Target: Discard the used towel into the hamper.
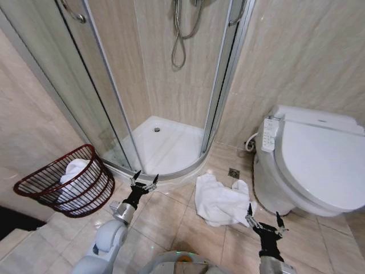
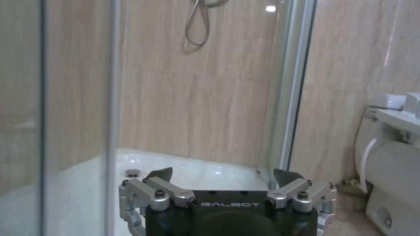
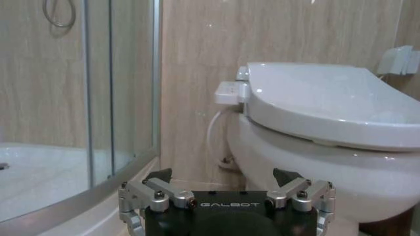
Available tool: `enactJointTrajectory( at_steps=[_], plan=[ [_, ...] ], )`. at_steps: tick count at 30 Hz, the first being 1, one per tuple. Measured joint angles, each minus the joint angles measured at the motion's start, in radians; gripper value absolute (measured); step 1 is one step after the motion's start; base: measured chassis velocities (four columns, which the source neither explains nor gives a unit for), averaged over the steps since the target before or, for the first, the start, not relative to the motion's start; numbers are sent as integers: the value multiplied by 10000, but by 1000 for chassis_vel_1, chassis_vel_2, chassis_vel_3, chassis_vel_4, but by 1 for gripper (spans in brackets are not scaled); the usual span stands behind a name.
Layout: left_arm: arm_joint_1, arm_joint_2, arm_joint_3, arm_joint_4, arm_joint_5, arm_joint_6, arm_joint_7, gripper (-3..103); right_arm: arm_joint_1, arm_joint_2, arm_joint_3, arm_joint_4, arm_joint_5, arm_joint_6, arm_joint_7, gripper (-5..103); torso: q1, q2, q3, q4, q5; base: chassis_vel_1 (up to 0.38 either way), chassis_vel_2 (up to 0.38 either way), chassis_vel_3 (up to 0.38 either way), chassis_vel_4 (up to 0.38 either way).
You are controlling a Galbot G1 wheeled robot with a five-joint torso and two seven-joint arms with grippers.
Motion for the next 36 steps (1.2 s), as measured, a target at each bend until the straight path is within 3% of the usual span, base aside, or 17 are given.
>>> enactJointTrajectory(
  at_steps=[7,14,18,21,30,36],
  plan=[
    [41,-81,-90,25,-13,-48,-28,100,443,-465,221,-590,429,-465,-370,100,0,0,0,0,0,-21,-19,16,17],
    [53,-107,-214,63,-22,-86,-38,100,1497,-1400,640,-1091,1829,-2348,-2084,100,-1,0,0,1,-1,0,0,0,0],
    [33,-123,-227,112,-26,-118,-49,100,2206,-1589,692,-1418,1941,-3115,-2633,100,-1,0,0,-1,1,0,0,0,0],
    [-7,-118,-244,201,-26,-155,-57,100,3454,-1955,705,-2110,1993,-4343,-3423,100,-1,-1,0,2,0,0,0,0,0],
    [-37,-101,-464,218,-66,-160,-73,100,5145,-2947,386,-3869,1754,-5613,-4407,100,-1,-1,1,1,4,0,0,0,0],
    [-85,-113,-660,291,-143,-162,-81,100,5930,-3981,-183,-5174,1729,-6196,-6190,100,0,-1,1,-1,3,0,0,0,0]
  ],
)
